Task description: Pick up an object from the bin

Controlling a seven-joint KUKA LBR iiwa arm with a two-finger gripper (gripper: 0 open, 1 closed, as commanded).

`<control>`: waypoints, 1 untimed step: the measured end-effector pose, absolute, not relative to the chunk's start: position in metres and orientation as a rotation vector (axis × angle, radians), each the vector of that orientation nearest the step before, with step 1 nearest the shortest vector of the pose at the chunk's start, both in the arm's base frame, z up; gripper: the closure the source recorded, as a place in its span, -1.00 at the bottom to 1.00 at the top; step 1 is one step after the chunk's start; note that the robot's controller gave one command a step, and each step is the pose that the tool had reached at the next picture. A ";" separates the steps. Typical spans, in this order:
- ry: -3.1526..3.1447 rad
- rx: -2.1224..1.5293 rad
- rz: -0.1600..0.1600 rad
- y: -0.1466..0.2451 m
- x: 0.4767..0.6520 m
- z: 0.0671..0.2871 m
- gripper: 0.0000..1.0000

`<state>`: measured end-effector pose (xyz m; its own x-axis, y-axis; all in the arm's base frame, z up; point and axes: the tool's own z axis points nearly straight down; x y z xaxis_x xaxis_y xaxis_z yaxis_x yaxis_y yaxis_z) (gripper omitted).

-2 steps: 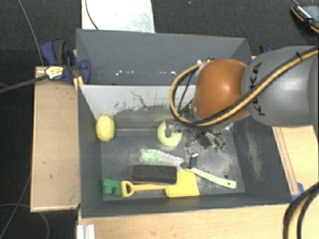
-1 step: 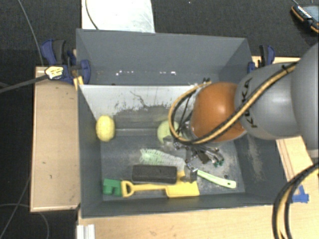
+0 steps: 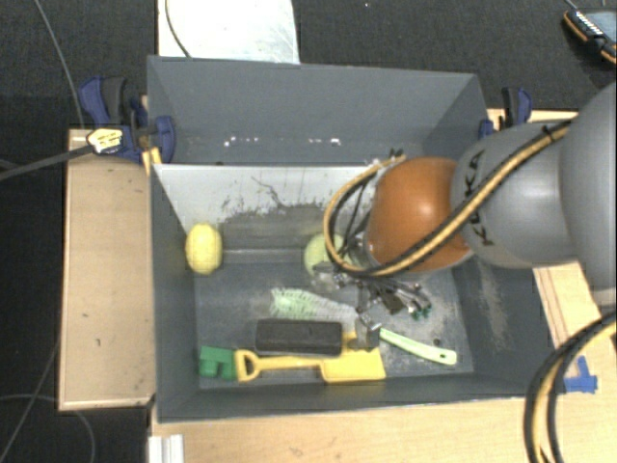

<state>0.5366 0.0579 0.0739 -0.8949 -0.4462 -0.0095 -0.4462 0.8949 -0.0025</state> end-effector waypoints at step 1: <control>3.027 -0.785 -0.001 0.059 0.537 0.074 -1.00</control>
Offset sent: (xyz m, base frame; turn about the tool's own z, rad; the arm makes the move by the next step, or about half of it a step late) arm 0.0337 -0.0046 0.0076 -0.2903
